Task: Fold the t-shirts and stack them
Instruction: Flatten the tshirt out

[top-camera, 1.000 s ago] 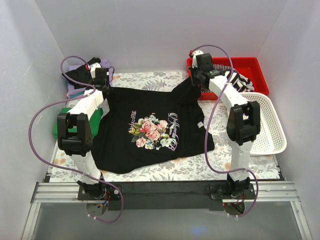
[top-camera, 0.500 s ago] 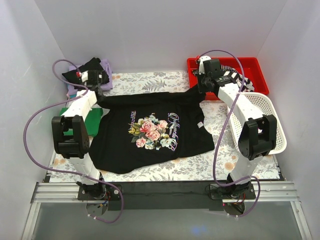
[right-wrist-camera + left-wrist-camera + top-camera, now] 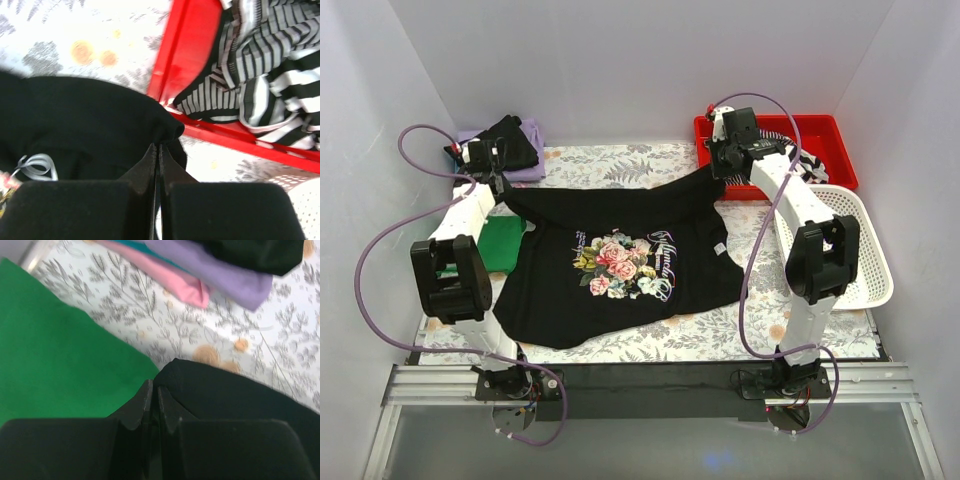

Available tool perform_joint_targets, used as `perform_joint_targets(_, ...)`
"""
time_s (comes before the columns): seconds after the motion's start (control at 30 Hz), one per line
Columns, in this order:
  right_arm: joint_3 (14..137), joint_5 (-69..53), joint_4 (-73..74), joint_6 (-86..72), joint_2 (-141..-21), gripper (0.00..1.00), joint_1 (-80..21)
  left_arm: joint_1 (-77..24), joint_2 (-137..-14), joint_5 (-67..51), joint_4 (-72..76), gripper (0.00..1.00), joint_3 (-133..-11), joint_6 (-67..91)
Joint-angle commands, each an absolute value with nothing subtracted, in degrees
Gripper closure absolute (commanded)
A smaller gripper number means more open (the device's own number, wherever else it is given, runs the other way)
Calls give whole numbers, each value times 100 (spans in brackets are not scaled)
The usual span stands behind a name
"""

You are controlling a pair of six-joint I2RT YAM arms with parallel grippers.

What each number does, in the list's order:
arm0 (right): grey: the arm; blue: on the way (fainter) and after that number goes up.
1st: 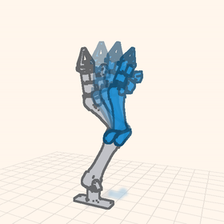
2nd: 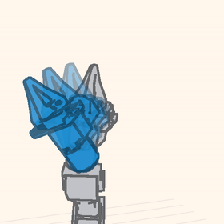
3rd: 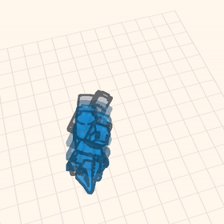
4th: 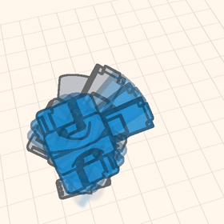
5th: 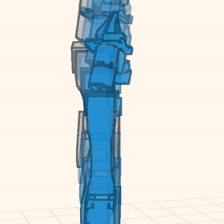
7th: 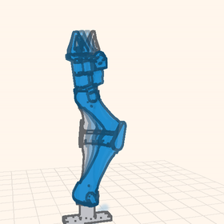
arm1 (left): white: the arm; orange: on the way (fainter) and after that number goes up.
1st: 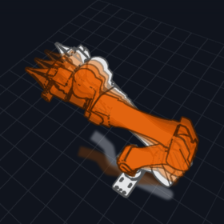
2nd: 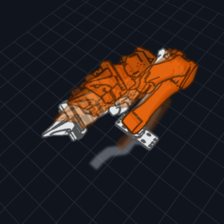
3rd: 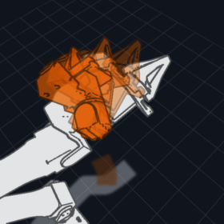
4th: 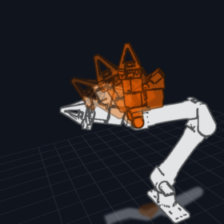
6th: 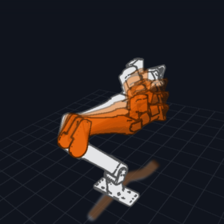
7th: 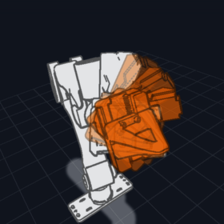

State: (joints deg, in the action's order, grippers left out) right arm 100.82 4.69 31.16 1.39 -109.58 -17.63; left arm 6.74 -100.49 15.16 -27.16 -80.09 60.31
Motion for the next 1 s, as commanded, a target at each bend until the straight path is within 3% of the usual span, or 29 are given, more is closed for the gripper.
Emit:
perform_joint_targets(0.0, 9836, -280, 3138, 62, -10460, 99, -1731, 694, -9239, 706, -2585, 100, -7639, 6196)
perform_joint_targets(0.23, 8432, -1019, 2831, -193, -9581, 99, -1740, 686, -8421, -217, -2610, 100, -6979, 6469)
perform_joint_targets(0.4, 7841, -1126, 2830, -229, -9133, 99, -1749, 694, -8034, -203, -2987, 100, -6531, 6337)
perform_joint_targets(0.53, 7419, -897, 3014, -334, -8991, 99, -1749, 694, -8051, 289, -3401, 100, -6127, 6355)
perform_joint_targets(0.67, 6893, -564, 3059, -667, -8833, 99, -1766, 694, -8060, 1525, -3655, 100, -5714, 6495)
perform_joint_targets(0.8, 6373, 769, 3103, -1027, -8649, 99, -1767, 694, -7989, 2370, -3648, 100, -5204, 6680)
perform_joint_targets(0.97, 6196, 1002, 3076, -1169, -8744, 99, -1758, 686, -8287, 2259, -3717, 100, -5396, 6679)
